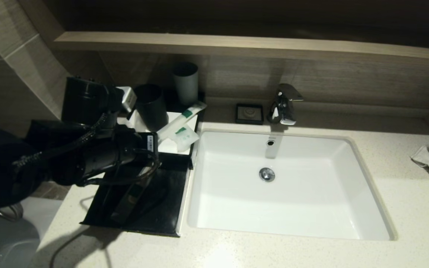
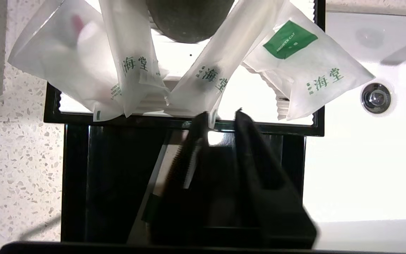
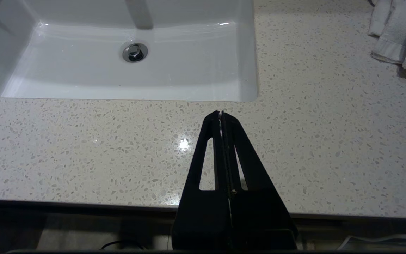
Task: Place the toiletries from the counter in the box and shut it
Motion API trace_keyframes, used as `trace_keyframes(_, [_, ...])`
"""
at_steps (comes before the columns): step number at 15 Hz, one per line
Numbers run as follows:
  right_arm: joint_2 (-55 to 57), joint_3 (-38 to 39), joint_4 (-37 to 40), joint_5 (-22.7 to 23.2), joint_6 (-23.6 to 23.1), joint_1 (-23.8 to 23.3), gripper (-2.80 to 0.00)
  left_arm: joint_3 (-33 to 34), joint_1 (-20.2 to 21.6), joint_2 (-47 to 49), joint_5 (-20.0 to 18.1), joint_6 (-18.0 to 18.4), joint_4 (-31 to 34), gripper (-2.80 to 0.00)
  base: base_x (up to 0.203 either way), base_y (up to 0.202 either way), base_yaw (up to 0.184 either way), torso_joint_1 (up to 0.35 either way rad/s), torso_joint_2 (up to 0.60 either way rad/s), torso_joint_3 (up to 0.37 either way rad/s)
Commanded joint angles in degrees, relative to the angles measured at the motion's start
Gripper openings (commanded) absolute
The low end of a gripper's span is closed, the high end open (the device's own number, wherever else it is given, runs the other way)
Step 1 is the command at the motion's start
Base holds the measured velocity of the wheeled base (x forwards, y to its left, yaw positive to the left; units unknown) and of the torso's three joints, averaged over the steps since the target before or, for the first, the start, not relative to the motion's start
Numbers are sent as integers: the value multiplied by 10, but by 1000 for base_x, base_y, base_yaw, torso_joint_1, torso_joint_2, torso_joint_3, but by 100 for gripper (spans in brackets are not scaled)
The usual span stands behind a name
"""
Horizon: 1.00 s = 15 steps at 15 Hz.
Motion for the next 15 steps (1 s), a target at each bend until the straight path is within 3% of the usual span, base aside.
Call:
trace_keyframes(1, [0, 0, 0, 0, 0, 0, -280, -7, 0, 6, 0, 11, -1, 0, 0, 0, 0, 0, 0, 0])
trace_keyframes(15, [0, 0, 0, 0, 0, 0, -280, -35, 4, 66, -15, 42, -44, 0, 0, 0, 0, 0, 0, 0])
